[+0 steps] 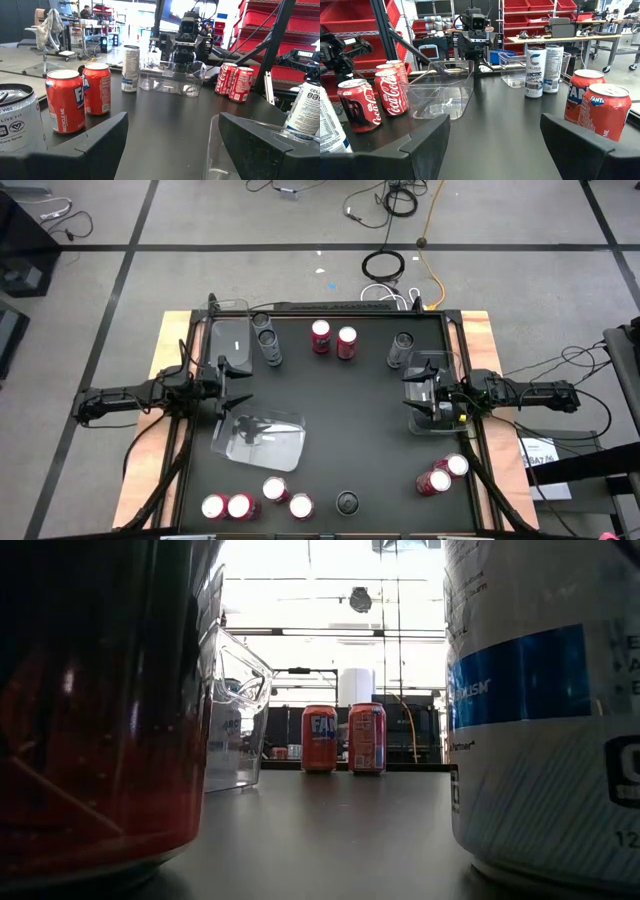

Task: Sort soda cans

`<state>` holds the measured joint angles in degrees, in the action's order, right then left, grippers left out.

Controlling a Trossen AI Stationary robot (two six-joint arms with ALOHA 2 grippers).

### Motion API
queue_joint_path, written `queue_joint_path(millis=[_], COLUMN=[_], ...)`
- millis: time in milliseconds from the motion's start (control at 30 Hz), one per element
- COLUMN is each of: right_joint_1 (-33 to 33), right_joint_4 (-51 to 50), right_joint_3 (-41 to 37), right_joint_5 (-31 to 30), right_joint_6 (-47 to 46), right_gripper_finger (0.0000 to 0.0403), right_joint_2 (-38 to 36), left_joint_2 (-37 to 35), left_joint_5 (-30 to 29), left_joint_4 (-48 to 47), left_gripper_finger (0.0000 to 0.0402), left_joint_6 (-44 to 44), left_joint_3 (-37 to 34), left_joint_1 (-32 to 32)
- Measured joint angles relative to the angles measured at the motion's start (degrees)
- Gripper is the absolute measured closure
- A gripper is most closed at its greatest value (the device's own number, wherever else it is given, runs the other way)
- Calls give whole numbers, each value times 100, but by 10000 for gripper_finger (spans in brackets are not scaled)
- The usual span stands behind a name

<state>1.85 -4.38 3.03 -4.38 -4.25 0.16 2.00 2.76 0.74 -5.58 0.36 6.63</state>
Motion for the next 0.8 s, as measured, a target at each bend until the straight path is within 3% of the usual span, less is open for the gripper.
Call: queue_joint_path(millis=[800], right_joint_1=[0], right_joint_4=[0], right_joint_3=[0], right_joint_5=[-1], right_joint_6=[0], right_gripper_finger=[99], right_joint_2=[2], left_joint_2=[-2], left_joint_5=[0], left_joint_4=[404], left_gripper_finger=[81], left_joint_6=[-164], left_joint_3=[0], left_joint_1=[-1])
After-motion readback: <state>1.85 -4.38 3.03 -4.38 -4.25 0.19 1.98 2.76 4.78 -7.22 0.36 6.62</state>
